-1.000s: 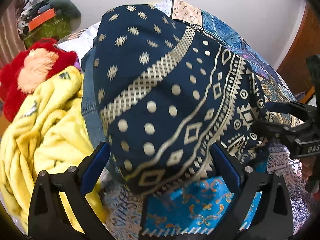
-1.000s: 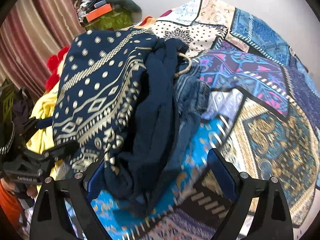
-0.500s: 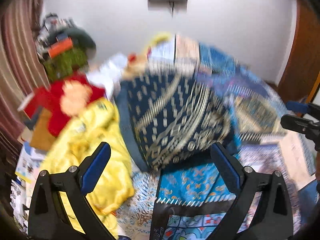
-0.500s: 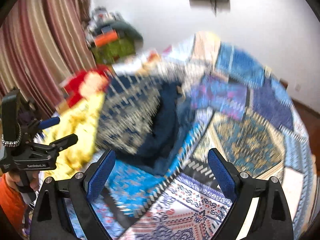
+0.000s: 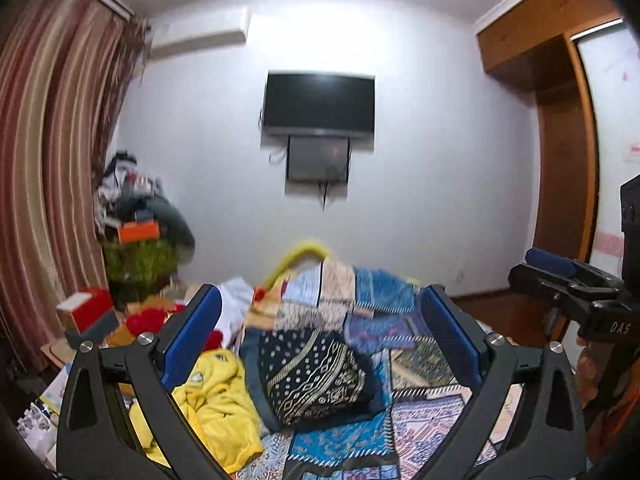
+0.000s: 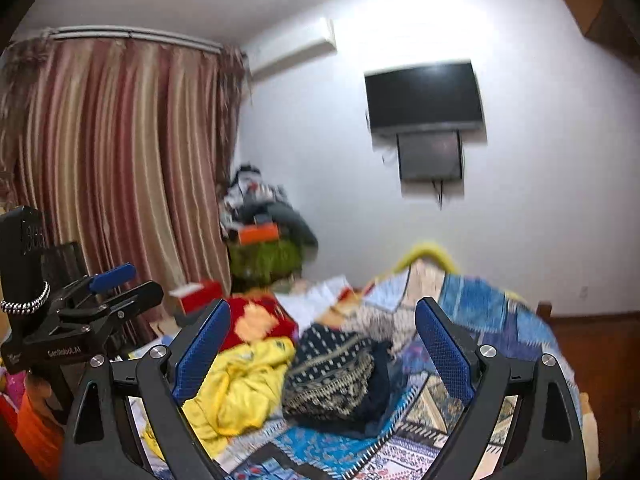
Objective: Fold large clothes
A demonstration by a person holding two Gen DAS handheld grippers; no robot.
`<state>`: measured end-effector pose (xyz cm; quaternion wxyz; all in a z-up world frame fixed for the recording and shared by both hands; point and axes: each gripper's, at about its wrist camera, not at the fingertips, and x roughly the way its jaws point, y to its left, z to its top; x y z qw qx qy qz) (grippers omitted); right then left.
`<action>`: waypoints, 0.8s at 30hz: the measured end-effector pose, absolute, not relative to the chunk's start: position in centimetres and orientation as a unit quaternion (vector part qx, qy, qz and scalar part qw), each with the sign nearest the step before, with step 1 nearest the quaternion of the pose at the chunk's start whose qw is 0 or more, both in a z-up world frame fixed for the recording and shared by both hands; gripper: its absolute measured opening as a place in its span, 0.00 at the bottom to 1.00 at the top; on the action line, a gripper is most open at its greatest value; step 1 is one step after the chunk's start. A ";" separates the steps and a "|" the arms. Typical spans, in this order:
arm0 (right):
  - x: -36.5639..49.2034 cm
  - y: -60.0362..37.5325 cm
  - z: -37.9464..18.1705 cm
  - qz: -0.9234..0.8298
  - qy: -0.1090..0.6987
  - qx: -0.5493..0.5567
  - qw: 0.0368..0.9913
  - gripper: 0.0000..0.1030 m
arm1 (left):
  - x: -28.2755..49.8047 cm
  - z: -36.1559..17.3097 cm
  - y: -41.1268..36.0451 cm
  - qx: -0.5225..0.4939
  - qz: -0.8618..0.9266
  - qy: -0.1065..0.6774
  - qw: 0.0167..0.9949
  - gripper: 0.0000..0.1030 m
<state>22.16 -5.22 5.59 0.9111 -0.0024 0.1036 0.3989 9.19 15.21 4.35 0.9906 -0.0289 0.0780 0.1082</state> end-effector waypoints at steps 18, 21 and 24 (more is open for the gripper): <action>15.2 -6.8 4.4 0.343 0.090 -0.009 0.935 0.99 | 4.4 2.9 12.7 -0.036 0.117 0.054 0.991 0.98; 15.3 -7.0 4.4 0.333 0.091 -0.005 0.939 1.00 | 4.5 2.6 12.6 -0.037 0.118 0.060 0.991 0.99; 15.5 -7.1 4.4 0.325 0.094 -0.004 0.941 1.00 | 4.7 2.3 12.6 -0.035 0.121 0.067 0.990 0.99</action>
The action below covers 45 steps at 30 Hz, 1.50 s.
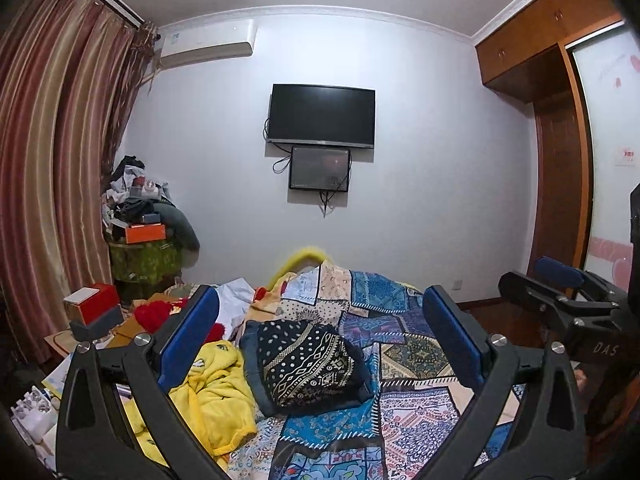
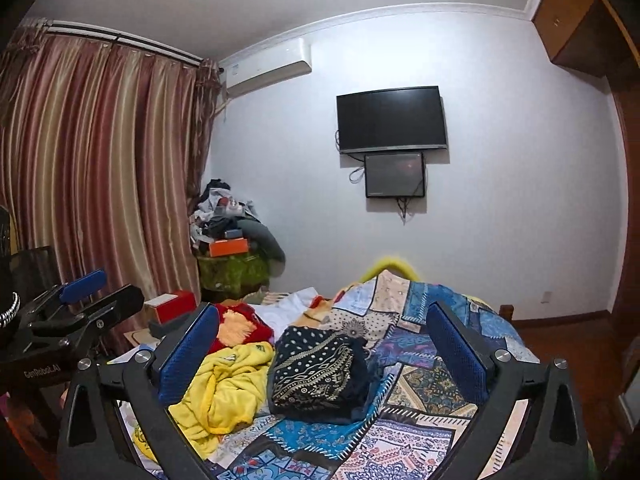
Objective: Fold large clothes
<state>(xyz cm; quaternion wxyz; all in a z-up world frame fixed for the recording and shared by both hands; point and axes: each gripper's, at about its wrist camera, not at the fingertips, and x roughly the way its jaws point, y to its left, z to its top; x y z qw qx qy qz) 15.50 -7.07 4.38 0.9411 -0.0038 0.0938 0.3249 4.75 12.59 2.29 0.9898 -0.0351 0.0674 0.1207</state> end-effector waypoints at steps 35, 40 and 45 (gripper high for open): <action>15.8 -6.6 3.6 0.317 0.106 0.000 0.943 1.00 | 6.0 1.3 13.1 -0.047 0.121 0.094 0.987 1.00; 15.7 -6.6 3.6 0.318 0.107 0.000 0.942 1.00 | 6.0 1.3 12.9 -0.047 0.122 0.093 0.987 1.00; 15.6 -6.5 3.6 0.317 0.107 0.000 0.942 1.00 | 6.1 1.3 13.3 -0.051 0.114 0.096 0.988 1.00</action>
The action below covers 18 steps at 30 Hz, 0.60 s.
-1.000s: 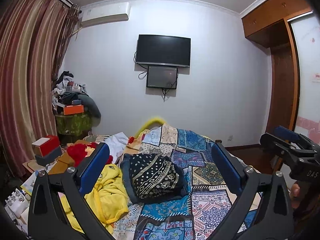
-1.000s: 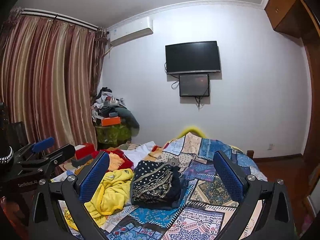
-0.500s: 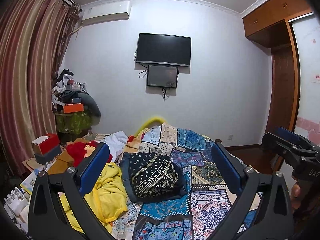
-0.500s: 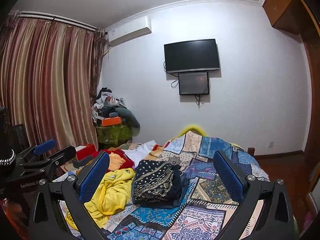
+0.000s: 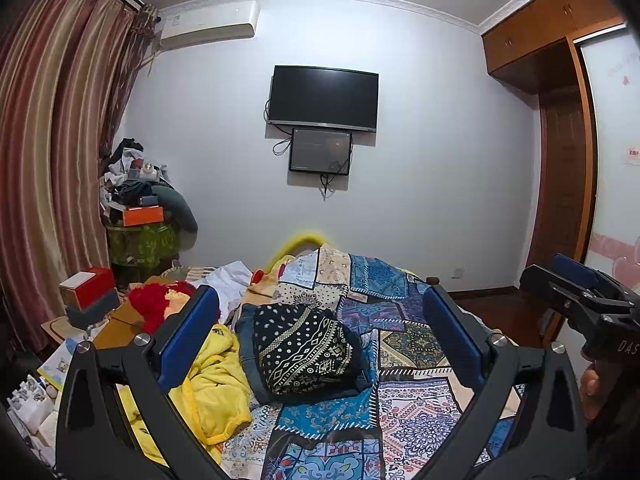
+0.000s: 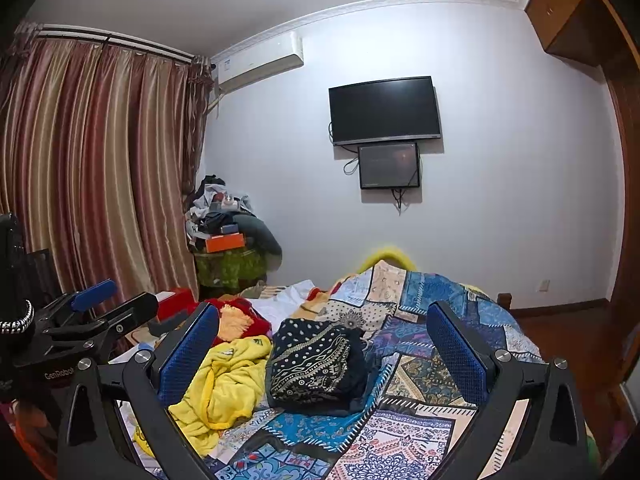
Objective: Fold large clothes
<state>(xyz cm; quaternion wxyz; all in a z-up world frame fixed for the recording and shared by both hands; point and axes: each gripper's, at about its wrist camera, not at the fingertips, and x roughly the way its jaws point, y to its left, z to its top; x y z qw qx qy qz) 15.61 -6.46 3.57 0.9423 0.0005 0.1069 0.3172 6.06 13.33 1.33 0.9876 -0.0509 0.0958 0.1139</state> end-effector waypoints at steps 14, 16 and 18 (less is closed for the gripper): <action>15.3 -6.0 3.5 0.307 0.107 0.004 0.946 1.00 | 6.3 1.2 13.6 -0.051 0.093 0.103 0.989 1.00; 15.3 -5.9 3.5 0.308 0.107 0.004 0.945 1.00 | 6.4 1.2 13.6 -0.050 0.092 0.104 0.989 1.00; 15.2 -5.8 3.5 0.305 0.107 0.003 0.946 1.00 | 6.4 1.1 13.6 -0.050 0.090 0.105 0.989 1.00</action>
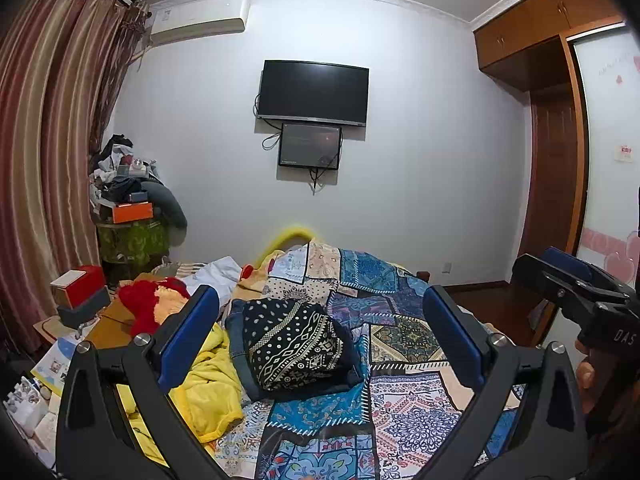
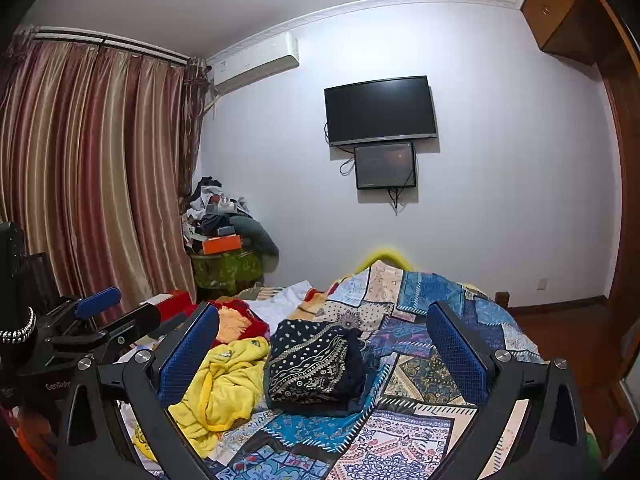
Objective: Fold large clothes
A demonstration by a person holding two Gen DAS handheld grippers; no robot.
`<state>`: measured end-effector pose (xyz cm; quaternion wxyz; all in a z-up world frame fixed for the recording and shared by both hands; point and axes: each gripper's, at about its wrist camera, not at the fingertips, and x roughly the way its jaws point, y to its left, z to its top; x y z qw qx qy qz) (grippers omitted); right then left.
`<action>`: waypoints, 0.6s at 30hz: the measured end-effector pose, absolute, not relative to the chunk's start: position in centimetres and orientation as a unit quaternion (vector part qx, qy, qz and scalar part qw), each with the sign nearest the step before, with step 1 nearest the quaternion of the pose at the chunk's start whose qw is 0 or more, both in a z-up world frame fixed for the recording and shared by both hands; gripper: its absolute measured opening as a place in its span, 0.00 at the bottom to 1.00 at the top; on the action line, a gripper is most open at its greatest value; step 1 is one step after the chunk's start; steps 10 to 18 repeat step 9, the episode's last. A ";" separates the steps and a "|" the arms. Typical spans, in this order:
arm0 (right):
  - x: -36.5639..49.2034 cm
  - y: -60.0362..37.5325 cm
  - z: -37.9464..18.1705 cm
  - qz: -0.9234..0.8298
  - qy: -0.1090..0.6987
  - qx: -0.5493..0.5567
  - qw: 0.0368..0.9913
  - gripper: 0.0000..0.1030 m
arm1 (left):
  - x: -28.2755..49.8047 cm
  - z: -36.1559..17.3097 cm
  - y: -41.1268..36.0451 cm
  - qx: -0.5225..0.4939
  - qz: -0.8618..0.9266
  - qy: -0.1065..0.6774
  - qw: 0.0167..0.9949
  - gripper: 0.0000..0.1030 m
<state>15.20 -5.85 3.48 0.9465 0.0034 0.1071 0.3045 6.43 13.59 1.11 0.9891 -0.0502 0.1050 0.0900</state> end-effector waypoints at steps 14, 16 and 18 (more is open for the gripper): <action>15.3 -5.4 3.3 0.299 0.113 0.007 0.948 1.00 | 6.8 0.7 13.7 -0.048 0.083 0.111 0.989 1.00; 15.3 -5.4 3.3 0.299 0.113 0.007 0.948 1.00 | 6.8 0.7 13.7 -0.048 0.083 0.111 0.989 1.00; 15.3 -5.4 3.3 0.299 0.113 0.007 0.948 1.00 | 6.8 0.7 13.7 -0.048 0.083 0.111 0.989 1.00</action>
